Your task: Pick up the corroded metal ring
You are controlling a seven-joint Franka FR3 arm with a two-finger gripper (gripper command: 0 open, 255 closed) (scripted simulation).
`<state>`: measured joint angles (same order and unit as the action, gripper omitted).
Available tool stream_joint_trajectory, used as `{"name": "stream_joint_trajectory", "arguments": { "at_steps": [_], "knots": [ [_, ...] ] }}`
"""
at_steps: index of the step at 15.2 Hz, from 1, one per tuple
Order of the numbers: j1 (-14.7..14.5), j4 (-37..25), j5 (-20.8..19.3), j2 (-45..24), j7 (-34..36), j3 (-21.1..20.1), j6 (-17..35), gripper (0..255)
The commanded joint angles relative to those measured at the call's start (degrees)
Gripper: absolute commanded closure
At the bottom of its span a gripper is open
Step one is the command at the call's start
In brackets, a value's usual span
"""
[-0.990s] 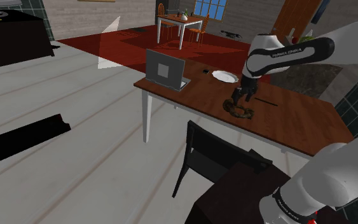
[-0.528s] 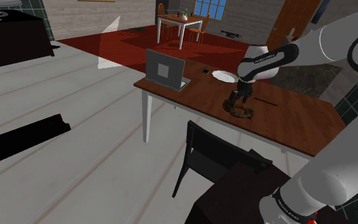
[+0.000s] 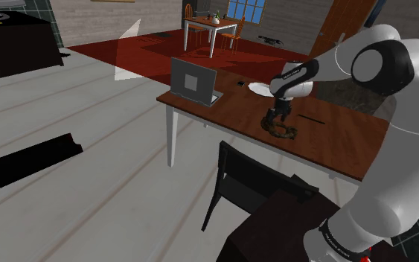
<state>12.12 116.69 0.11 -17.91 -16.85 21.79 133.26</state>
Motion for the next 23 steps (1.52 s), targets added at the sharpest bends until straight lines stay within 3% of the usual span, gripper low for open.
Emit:
{"name": "stream_joint_trajectory", "arguments": {
  "at_steps": [1,9,18,19,23],
  "knots": [
    [1.8,-3.7,1.9,-4.6,-1.8,-0.3,0.9,0],
    [8.9,-21.6,6.7,-21.7,-5.6,-2.3,-0.1,0],
    [9.7,-22.1,7.7,-25.8,-5.8,-3.3,3.5,0],
    [9.8,-22.2,7.7,-25.9,-5.9,-3.3,3.5,255],
    [9.8,-22.2,7.7,-26.0,-5.9,-3.3,3.5,255]
  ]
}}
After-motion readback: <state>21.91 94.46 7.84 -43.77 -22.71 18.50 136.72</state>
